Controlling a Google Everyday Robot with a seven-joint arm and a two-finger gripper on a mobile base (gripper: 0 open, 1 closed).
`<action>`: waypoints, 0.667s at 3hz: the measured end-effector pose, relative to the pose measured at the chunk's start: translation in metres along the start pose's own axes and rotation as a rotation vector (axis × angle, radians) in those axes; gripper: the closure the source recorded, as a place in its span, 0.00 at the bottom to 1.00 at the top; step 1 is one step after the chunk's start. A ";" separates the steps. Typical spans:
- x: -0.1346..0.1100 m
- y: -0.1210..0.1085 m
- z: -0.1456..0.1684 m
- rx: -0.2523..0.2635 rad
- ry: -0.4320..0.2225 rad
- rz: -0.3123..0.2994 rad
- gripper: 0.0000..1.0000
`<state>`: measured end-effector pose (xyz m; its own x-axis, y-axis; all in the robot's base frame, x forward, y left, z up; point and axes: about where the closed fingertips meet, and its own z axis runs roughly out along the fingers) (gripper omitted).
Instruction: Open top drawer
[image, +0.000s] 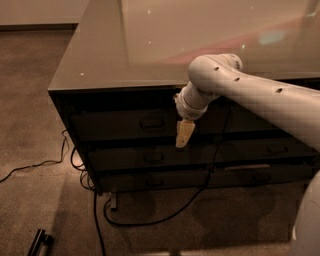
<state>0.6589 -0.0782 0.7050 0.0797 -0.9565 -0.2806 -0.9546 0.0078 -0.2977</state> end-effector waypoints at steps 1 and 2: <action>0.000 -0.004 0.014 -0.016 0.016 -0.004 0.00; 0.004 -0.002 0.041 -0.061 0.037 0.002 0.00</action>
Offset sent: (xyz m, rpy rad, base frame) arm 0.0213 0.0116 -0.0665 -0.0640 0.1077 0.0007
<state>0.6724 -0.0702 0.6672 0.0679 -0.9665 -0.2473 -0.9706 -0.0065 -0.2408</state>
